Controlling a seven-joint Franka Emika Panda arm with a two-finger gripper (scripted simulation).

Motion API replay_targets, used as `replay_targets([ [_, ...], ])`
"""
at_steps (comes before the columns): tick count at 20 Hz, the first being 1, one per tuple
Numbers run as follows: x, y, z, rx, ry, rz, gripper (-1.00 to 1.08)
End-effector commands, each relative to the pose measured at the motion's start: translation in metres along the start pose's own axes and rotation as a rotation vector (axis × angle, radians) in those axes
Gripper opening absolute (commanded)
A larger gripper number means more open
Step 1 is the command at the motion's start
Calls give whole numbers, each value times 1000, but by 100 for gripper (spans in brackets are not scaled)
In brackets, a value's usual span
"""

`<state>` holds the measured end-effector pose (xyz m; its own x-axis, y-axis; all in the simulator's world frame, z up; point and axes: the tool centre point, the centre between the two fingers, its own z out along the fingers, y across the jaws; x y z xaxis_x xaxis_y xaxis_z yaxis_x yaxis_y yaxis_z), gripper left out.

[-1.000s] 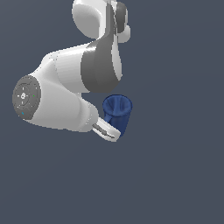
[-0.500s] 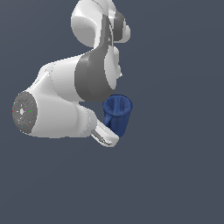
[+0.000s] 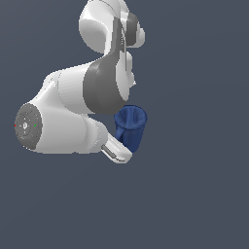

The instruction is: Pick up the object and move it to a goal position.

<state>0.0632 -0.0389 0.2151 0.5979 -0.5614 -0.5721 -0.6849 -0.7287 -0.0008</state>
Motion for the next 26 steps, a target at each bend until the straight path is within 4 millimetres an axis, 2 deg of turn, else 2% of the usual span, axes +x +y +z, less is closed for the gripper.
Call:
replay_targets([
  [1,0,0,2,0,0,0,28],
  [12,0,0,23,0,-1,1,28],
  [19,0,0,29,0,-1,1,28],
  [20,0,0,29,0,-1,1,-100],
  [26,0,0,29,0,-1,1,-100],
])
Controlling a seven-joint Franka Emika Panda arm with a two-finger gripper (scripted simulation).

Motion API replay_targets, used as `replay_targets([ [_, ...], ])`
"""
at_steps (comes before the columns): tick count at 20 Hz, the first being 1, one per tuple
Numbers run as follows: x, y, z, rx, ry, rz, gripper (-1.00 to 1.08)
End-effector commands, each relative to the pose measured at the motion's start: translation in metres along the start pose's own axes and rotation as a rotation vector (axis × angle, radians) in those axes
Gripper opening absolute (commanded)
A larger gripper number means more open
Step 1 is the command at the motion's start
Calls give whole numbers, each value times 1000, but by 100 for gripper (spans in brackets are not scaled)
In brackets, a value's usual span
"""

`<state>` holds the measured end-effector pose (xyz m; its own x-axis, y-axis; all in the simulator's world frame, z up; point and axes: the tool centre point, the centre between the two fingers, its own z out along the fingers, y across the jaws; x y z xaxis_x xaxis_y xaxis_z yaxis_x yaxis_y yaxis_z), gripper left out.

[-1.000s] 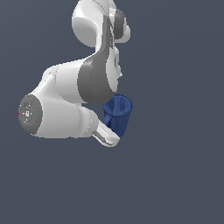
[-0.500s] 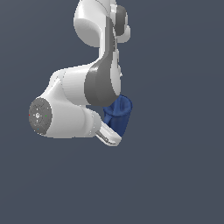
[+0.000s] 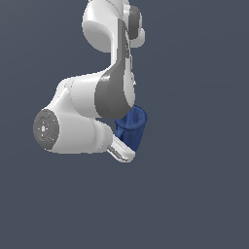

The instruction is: Pick up the object and move it to a goal position.

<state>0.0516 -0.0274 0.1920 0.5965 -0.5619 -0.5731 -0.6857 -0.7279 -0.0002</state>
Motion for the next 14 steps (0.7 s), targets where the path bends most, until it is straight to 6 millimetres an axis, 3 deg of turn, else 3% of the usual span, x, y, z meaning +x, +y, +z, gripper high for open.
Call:
replay_targets([
  [1,0,0,0,0,0,0,-100],
  [8,-2,-1,-5,6,8,-6,-100],
  [14,-13,-4,-29,37,50,-37,-100],
])
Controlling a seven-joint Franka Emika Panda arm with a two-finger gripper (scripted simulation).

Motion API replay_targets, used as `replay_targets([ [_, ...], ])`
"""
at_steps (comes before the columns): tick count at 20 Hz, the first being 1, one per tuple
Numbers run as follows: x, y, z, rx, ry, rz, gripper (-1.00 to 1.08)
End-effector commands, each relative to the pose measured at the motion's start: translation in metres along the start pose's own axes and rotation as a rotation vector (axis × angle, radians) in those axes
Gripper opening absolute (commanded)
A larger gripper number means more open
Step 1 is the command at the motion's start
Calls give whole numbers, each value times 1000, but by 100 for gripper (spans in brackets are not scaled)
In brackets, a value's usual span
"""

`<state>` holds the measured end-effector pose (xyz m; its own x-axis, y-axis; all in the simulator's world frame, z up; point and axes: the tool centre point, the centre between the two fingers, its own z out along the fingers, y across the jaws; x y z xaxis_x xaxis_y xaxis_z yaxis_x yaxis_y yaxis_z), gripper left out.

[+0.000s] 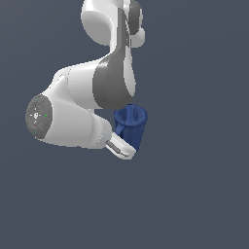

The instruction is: Pick up the object and move it to a goal position.

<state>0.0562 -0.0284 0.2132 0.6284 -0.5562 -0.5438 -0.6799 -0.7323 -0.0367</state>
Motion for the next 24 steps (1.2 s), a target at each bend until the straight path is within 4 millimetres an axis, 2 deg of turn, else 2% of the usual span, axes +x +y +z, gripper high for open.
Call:
replay_targets([
  [1,-7,-2,-15,19,25,-18,-100],
  [9,-40,-7,-77,101,136,-100,-100],
  [16,-83,-2,-139,190,254,-187,-100],
  [24,-138,14,-199,288,383,-282,-100],
])
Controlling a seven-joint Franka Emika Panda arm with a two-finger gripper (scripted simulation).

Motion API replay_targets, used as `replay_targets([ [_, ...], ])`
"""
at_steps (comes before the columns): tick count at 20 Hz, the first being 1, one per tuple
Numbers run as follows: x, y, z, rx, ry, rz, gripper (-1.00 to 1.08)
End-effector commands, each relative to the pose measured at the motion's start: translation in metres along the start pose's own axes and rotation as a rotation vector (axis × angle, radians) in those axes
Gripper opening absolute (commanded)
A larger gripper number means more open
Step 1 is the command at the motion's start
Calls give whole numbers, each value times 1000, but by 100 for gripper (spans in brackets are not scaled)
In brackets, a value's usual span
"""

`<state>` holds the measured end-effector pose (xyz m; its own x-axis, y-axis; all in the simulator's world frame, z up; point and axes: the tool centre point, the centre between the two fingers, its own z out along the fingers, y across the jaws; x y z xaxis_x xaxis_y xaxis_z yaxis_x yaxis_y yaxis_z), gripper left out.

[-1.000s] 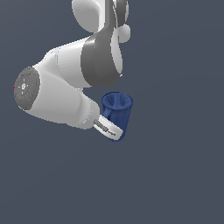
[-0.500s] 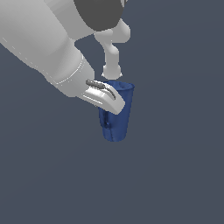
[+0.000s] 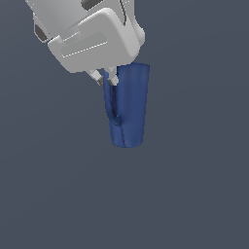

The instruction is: Pick up the object and move it to a goal position.

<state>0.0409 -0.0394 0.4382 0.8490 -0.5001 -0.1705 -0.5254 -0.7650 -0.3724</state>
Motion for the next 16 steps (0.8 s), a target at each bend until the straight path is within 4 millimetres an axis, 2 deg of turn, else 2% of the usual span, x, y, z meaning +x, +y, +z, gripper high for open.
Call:
replay_targets([
  [1,-11,-4,-25,32,43,-31,-100],
  [8,-42,-6,-81,108,142,-104,-100],
  [16,-66,-3,-117,161,207,-154,-100],
])
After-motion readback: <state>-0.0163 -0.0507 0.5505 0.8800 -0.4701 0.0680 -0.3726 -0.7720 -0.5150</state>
